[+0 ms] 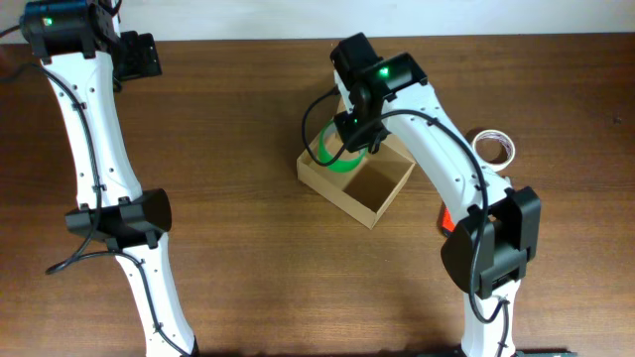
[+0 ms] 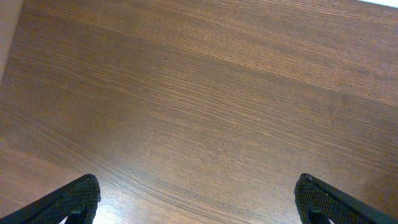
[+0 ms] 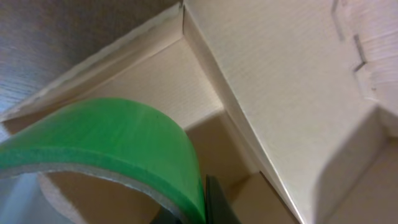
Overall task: Pack container
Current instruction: 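Carry the green tape over the box and lower it inside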
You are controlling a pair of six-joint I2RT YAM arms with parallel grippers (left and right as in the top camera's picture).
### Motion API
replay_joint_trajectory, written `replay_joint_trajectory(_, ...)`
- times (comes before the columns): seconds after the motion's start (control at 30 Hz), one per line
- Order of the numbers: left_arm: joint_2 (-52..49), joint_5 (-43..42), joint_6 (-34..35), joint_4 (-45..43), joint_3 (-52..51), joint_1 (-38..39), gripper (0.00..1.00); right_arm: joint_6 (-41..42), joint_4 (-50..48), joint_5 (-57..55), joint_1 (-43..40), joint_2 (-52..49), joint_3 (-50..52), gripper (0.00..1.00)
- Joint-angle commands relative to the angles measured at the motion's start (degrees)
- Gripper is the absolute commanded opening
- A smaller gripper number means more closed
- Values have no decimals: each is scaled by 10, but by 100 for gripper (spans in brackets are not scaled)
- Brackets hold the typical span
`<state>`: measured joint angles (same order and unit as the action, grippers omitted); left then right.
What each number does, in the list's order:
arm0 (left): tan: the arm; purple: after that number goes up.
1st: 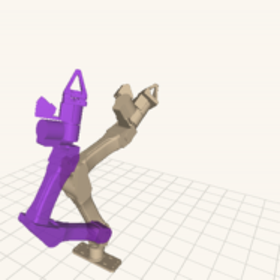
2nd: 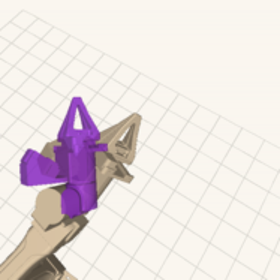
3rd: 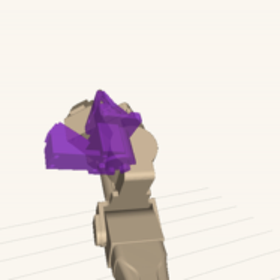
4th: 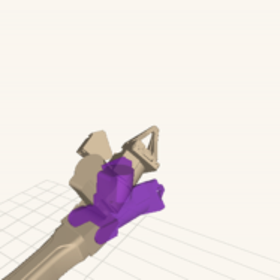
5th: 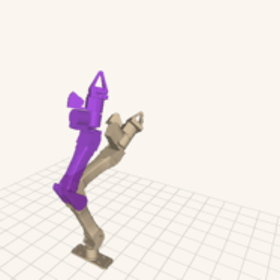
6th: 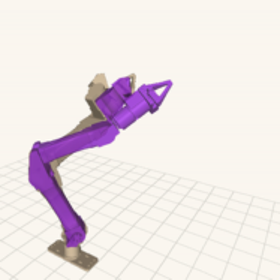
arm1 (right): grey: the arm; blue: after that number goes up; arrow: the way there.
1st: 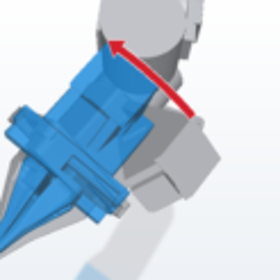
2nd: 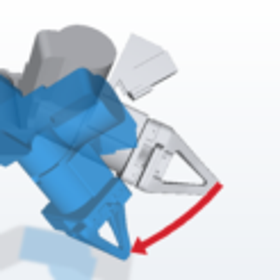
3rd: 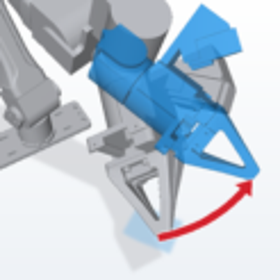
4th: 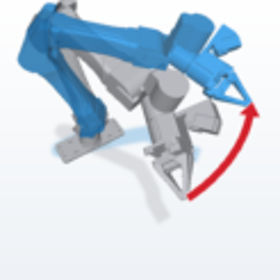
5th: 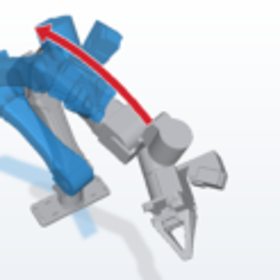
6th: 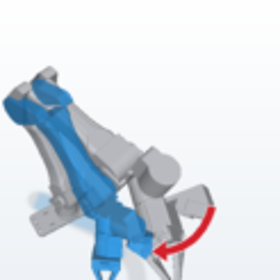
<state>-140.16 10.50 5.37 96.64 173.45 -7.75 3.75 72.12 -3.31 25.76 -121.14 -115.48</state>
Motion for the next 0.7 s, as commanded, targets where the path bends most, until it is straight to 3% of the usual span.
replay_joint_trajectory(0.0, 5, -4, -3, 0, -2, 0, 100, -3, -22, 14, -1, -3, 26, 4)
replay_joint_trajectory(0.67, 5, -4, -3, 0, -2, 0, 100, -4, -100, 12, -13, -75, 53, 4)
